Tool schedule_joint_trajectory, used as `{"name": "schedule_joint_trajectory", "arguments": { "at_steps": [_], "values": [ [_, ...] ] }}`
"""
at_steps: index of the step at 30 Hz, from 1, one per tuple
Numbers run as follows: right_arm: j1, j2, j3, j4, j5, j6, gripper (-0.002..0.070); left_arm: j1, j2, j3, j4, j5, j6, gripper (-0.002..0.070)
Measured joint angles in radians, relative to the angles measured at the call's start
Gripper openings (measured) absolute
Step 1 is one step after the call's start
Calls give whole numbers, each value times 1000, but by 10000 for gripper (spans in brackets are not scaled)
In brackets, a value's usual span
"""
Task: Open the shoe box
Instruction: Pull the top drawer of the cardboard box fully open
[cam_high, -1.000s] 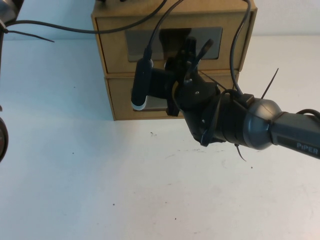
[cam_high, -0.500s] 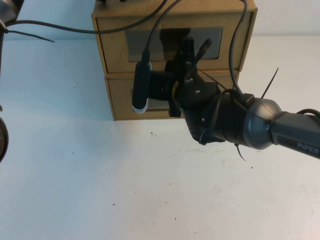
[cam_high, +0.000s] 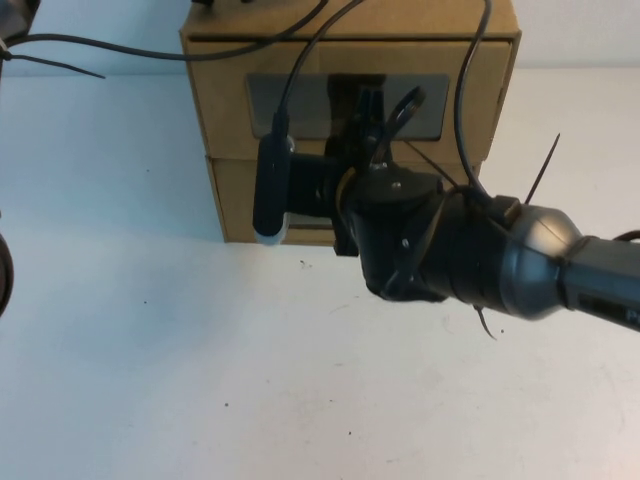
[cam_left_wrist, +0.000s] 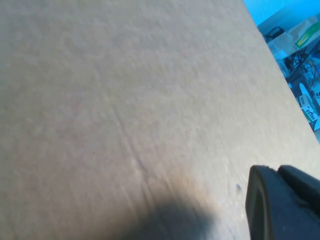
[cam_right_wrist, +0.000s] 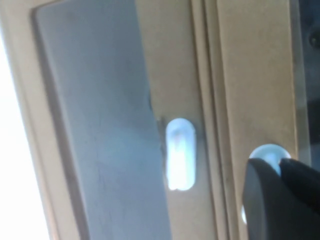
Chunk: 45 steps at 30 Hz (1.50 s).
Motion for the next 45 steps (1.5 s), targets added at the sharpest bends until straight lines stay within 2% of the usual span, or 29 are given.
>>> {"name": "schedule_joint_trajectory", "arguments": {
  "at_steps": [14,30,39,43,45],
  "values": [
    [142,-198,237,45,74,67,8,0,-1,-3,-26,31,-35,-4],
    [413,-320,255,318,382,19,8,9,6,-5,-90,35,-37,-4],
    [447,-320,255,357,428,16,10,12,8,-5,-107,35,-37,-4],
    [447,-320,255,373,432,16,67,12,8,-5,-107,35,-37,-4],
    [447,-320,255,392,445,16,158,14,8,-5,-107,35,-37,-4]
  ]
}}
